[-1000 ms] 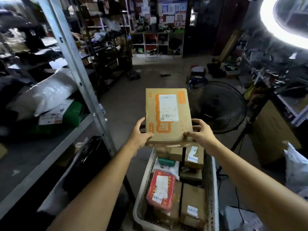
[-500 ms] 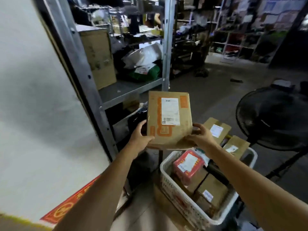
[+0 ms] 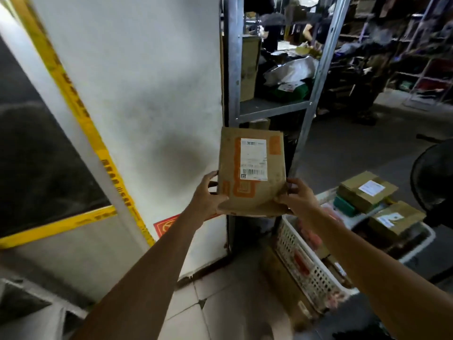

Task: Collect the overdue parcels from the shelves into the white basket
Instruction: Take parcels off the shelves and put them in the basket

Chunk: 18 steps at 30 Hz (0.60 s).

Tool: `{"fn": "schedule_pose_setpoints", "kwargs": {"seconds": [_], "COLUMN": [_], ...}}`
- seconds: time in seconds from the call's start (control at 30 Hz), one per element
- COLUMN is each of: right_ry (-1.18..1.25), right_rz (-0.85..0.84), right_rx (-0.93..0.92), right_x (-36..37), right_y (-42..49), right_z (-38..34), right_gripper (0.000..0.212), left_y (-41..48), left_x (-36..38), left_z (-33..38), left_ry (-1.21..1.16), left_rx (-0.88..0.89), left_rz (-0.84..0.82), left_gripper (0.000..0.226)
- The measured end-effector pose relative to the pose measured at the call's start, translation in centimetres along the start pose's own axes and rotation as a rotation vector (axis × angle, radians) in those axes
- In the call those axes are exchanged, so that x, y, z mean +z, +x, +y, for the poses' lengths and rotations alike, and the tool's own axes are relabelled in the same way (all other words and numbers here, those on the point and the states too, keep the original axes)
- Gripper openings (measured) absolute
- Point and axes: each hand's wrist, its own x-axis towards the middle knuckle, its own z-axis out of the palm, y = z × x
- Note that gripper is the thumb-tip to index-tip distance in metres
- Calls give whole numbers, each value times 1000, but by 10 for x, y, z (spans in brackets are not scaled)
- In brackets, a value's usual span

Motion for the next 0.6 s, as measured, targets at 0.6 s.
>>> {"fn": "schedule_pose_setpoints", "kwargs": {"seconds": [0.6], "right_ry": [-94], "right_rz": [-664], "right_rx": [-332], "right_x": [266], "right_y": [-216], "right_z": [-87], "right_gripper": [55], "left_y": [-331], "left_x": [-242], "left_z": [-51], "left_ry": [-244], "left_rx": [-122], "left_rz": [727], "left_gripper": [69]}}
